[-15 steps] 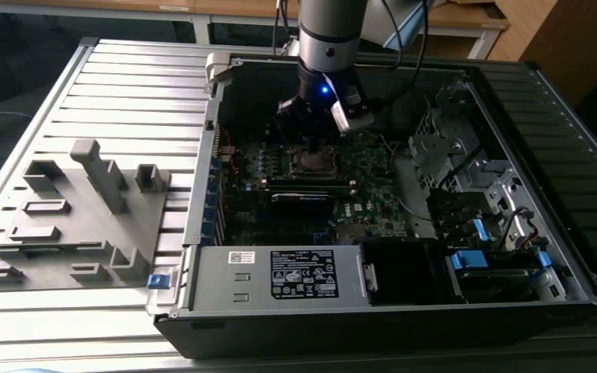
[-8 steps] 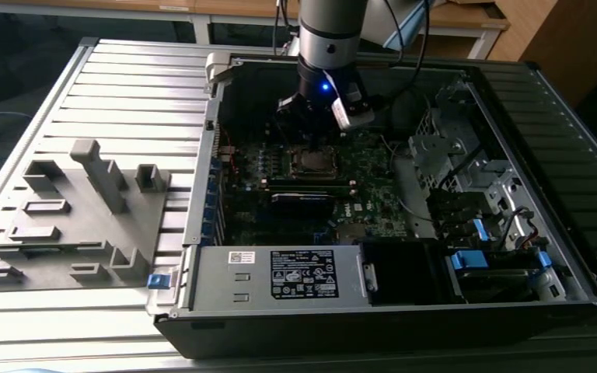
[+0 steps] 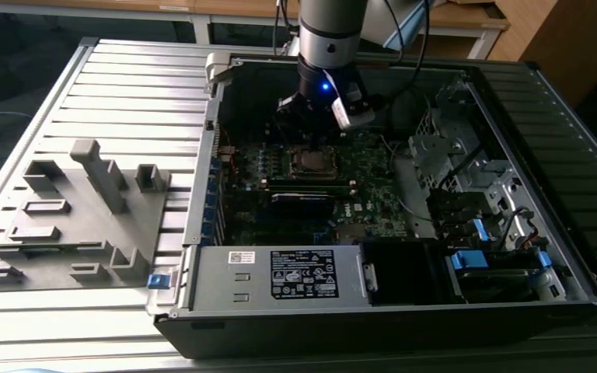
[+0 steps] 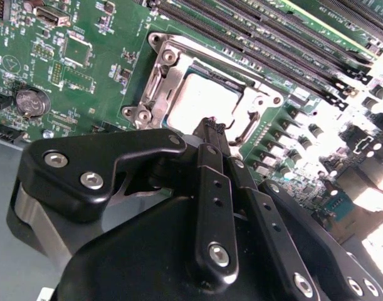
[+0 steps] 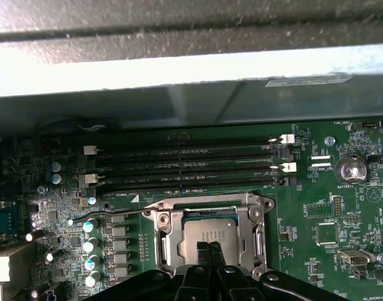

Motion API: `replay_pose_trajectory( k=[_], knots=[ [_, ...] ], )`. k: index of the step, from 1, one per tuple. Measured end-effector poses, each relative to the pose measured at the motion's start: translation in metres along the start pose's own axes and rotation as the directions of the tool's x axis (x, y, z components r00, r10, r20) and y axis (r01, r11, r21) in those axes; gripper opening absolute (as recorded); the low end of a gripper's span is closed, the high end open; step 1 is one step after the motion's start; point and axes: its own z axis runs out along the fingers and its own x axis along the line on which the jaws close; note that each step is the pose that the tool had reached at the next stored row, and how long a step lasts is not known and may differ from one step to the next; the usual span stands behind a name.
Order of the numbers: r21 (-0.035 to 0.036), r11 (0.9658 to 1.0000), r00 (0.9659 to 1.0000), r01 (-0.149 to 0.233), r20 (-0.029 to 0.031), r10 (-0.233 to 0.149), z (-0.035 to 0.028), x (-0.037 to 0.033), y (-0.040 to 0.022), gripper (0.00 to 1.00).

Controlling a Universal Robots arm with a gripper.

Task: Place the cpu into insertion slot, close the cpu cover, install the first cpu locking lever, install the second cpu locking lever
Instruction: 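Install the first cpu locking lever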

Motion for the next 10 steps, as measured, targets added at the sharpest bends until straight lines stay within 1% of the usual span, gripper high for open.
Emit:
replay_pose_trajectory(
  k=[10],
  knots=[
    [-0.0006,1.0,1.0,0.0,0.0002,0.0,-0.0008,-0.0001,0.0001,0.11]
  ],
)
